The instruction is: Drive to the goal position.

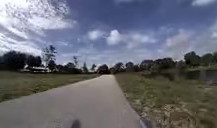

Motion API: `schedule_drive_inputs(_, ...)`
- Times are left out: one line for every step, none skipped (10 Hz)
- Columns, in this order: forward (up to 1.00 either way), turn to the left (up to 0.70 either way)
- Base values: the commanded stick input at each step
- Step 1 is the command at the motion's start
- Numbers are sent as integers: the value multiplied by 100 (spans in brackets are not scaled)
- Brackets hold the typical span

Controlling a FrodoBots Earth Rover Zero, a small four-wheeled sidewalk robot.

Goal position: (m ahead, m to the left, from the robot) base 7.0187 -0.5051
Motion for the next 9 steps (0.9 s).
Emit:
schedule_drive_inputs(69, 34)
schedule_drive_inputs(69, 34)
schedule_drive_inputs(69, 8)
schedule_drive_inputs(69, 3)
schedule_drive_inputs(69, 3)
schedule_drive_inputs(69, 3)
schedule_drive_inputs(69, 3)
schedule_drive_inputs(69, 3)
schedule_drive_inputs(69, 3)
